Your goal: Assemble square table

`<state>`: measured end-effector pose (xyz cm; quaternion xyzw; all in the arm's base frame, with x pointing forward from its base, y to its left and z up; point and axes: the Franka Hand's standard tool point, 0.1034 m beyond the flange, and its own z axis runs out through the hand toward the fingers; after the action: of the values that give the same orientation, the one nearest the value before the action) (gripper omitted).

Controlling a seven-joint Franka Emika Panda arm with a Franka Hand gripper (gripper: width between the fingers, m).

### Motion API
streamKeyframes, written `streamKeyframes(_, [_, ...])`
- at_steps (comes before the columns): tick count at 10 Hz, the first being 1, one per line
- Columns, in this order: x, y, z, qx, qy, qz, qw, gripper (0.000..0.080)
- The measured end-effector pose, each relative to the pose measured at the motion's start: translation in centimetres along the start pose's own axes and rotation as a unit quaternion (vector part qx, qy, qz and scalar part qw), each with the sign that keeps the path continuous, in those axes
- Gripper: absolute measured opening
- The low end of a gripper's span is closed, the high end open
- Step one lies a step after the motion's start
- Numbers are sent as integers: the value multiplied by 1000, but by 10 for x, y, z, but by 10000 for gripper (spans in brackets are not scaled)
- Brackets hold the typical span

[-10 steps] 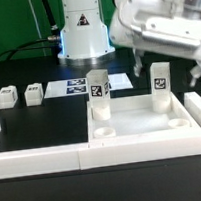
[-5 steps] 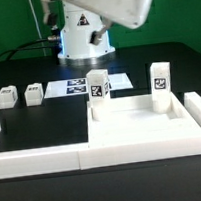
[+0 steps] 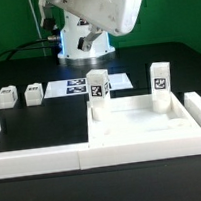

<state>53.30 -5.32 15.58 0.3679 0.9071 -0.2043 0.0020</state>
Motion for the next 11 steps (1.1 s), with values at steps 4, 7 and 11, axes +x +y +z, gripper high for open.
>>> streamKeyframes(4, [18, -52, 48, 28, 42, 240, 969, 649])
streamKeyframes(7, [44, -74, 102, 117, 85, 407, 902, 649])
streamKeyframes(11, [44, -65, 103, 122, 87, 507, 849, 649])
